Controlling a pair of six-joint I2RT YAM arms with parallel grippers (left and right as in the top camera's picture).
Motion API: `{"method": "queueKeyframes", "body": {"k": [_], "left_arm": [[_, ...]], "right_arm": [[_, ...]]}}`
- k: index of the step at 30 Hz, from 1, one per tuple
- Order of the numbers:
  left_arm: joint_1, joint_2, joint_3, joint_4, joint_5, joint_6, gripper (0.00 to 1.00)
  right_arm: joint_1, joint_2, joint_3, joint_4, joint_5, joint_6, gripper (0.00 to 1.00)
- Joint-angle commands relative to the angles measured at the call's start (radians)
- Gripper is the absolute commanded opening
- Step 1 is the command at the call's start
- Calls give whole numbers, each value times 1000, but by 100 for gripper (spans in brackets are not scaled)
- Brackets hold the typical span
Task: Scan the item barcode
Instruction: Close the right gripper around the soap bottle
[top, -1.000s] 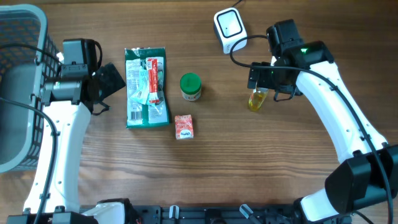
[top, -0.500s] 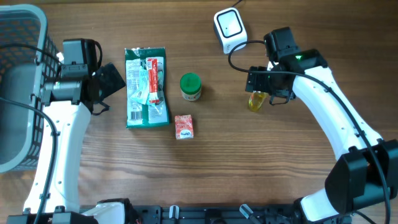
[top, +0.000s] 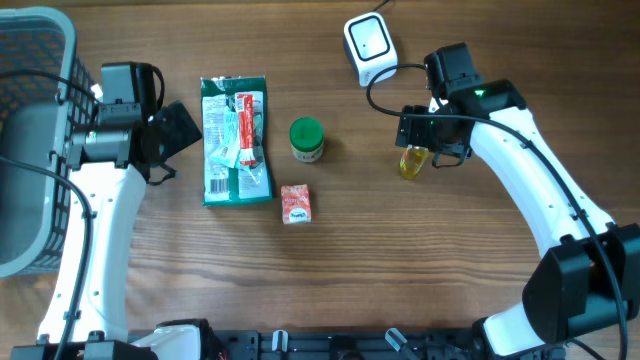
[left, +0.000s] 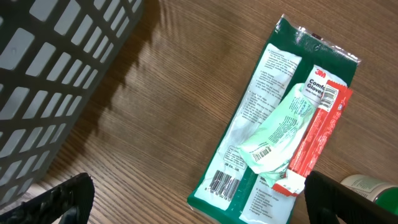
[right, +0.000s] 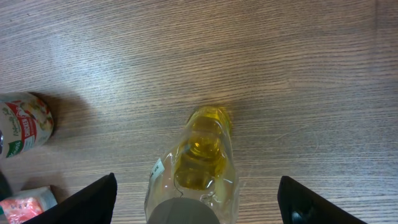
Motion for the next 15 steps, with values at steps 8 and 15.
{"method": "queueKeyframes", "body": {"k": [8,15], "left_arm": [[-5,3,0,2,2,12,100],[-5,3,0,2,2,11,100]], "right_arm": [[6,11,-54,47,-7,13,82],[6,11,-89,94,-6,12,73]]}}
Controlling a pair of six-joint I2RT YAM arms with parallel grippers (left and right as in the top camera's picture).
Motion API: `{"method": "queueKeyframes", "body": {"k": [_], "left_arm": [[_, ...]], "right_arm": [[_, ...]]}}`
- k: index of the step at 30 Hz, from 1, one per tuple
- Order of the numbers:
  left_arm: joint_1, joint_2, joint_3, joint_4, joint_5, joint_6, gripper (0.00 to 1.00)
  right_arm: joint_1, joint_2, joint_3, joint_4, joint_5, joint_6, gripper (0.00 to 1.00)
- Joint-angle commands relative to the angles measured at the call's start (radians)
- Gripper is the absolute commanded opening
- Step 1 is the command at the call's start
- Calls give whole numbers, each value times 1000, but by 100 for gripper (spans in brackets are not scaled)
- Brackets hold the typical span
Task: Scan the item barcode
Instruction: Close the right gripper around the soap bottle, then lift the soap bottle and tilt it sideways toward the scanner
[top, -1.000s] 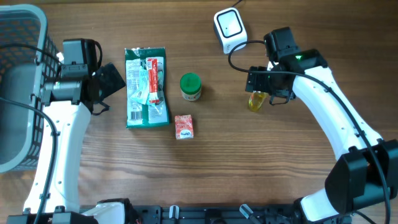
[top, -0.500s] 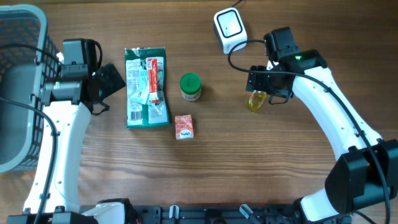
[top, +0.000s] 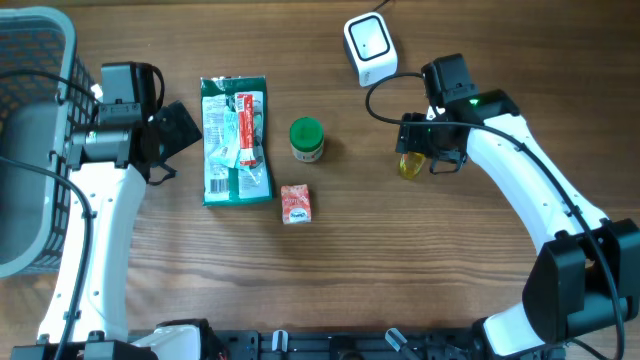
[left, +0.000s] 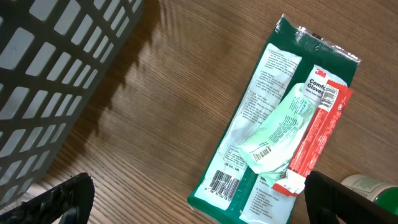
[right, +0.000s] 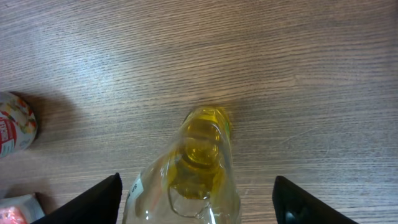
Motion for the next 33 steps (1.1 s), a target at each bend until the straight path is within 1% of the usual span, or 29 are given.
{"method": "queueKeyframes", "body": {"k": [1,2,4,9,11,13,16,17,19,23,24,28,30,32,33], "left_arm": [[-5,3,0,3,2,11,100],[-5,3,0,3,2,11,100],[-5,3,0,3,2,11,100],[-5,3,0,3,2,11,100],[-5,3,0,3,2,11,100],[-5,3,0,3,2,11,100],[-5,3,0,3,2,12,100],[-5,3,0,3,2,11,100],[-5,3,0,3,2,11,100],[-5,3,0,3,2,11,100],[-5,3,0,3,2,11,100],[-5,3,0,3,2,11,100],[-5,3,0,3,2,11,100],[-5,3,0,3,2,11,100],[-5,3,0,3,2,11,100]], "right_arm": [[6,11,-5,13,-6,6,72],[6,11,-5,17,-6,6,65],[6,11,-2,20,-10,6,56],[6,11,-2,21,-28,6,54],[6,11,-2,26,-28,5,46],[5,8,-1,26,-28,4,42],[-2,-6,11,15,-47,-2,40],[-8,-18,24,7,-81,-25,41],[-32,-60,50,0,-198,-73,41],[-106,-162,53,3,-611,-197,37],[-126,-177,53,0,-711,-213,34],[-182,-197,53,-4,-1054,-264,31],[-192,-197,53,1,-1179,-271,29],[-192,-197,53,5,-1320,-285,29],[-192,-197,53,9,-1350,-284,29]]}}
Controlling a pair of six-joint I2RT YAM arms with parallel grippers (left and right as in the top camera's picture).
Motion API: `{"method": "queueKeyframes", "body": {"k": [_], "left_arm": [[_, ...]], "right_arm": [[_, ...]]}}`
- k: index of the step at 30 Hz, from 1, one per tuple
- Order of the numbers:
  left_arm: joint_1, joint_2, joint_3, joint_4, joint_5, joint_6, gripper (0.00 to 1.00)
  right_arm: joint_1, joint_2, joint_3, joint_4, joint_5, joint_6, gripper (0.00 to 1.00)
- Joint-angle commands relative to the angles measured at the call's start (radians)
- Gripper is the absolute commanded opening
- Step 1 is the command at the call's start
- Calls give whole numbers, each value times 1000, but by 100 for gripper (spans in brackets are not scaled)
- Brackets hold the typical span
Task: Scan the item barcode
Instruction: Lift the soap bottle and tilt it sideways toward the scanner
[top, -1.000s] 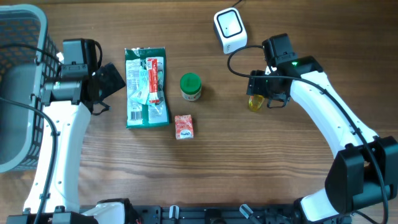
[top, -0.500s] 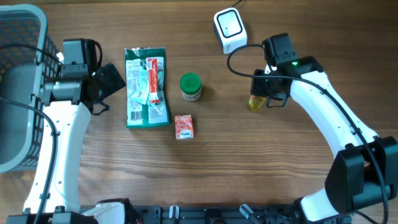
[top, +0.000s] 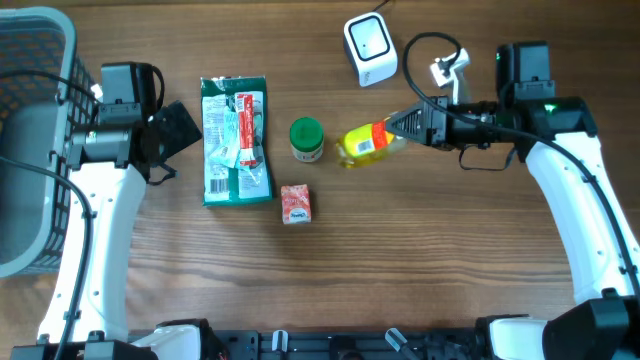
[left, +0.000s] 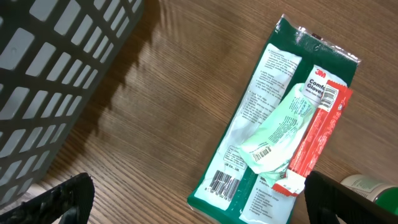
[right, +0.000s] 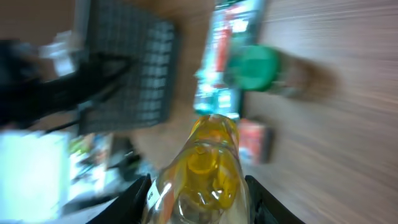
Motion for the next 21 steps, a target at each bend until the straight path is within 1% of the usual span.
{"method": "queueKeyframes", "body": {"k": [1,6,21], "left_arm": [[-5,3,0,2,2,11,100],[-5,3,0,2,2,11,100],[-5,3,0,2,2,11,100]], "right_arm": [[-3,-11,26,13,-332,-42,29],[-3,-11,26,10,-439,-41,29],[-2,-12,21,0,-438,-41,29]]}}
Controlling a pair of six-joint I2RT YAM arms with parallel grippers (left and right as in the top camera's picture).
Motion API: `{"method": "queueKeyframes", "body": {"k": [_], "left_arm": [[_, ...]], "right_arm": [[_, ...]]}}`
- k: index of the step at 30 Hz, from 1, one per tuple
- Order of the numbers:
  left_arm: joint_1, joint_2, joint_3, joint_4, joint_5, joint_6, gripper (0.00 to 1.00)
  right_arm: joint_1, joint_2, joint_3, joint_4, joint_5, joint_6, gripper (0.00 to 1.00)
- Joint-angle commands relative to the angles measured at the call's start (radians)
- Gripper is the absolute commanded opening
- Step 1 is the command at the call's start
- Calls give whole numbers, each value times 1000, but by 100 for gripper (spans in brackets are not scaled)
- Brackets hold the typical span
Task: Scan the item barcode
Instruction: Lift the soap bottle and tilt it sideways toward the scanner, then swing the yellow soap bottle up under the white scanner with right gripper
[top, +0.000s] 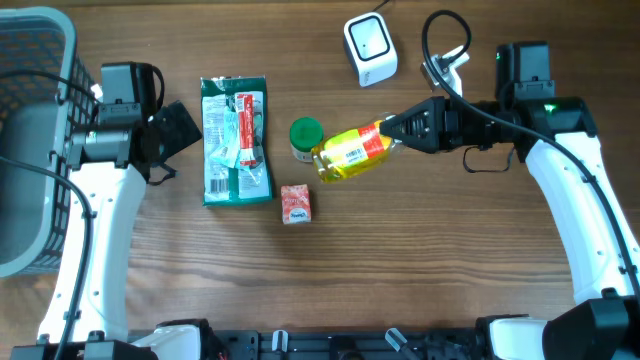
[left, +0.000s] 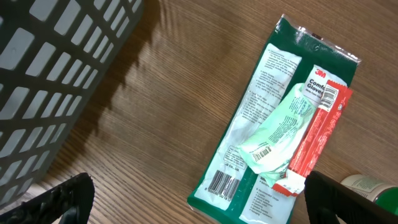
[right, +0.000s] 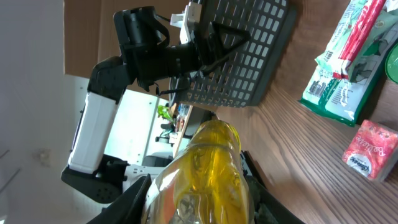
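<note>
A clear bottle of yellow liquid (top: 350, 153) hangs on its side above the table, its red and white label with a barcode facing up. My right gripper (top: 402, 130) is shut on the bottle's neck end; in the right wrist view the bottle (right: 202, 165) fills the space between the fingers (right: 138, 198). The white scanner (top: 368, 42) sits at the table's far edge, beyond the bottle. My left gripper (left: 199, 202) is open and holds nothing, over bare wood beside a green glove pack (left: 280, 130).
A grey basket (top: 35, 60) stands at the far left. The green glove pack (top: 236, 140), a green-lidded jar (top: 306, 138) and a small red box (top: 295, 203) lie in the middle, the jar right beside the hanging bottle.
The bottle in my right gripper has moved a little left and nearer the overhead camera, and its barcode label now faces up. My left arm has not moved.
The bottle first stood upright on the table with my open right gripper around it, and was the same half a second later. Then the gripper was shut on it, holding it sideways off the table near the jar. Now it hangs higher, label up.
</note>
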Motion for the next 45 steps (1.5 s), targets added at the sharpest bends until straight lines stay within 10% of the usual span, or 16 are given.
{"method": "queueKeyframes", "body": {"k": [1,23,35,45], "left_arm": [[-5,3,0,2,2,11,100],[-5,3,0,2,2,11,100],[-5,3,0,2,2,11,100],[-5,3,0,2,2,11,100]], "right_arm": [[2,-12,16,-2,-62,-19,29],[57,-12,14,-60,162,-19,29],[57,-12,14,-129,869,9,24],[57,-12,95,-180,961,5,18]]}}
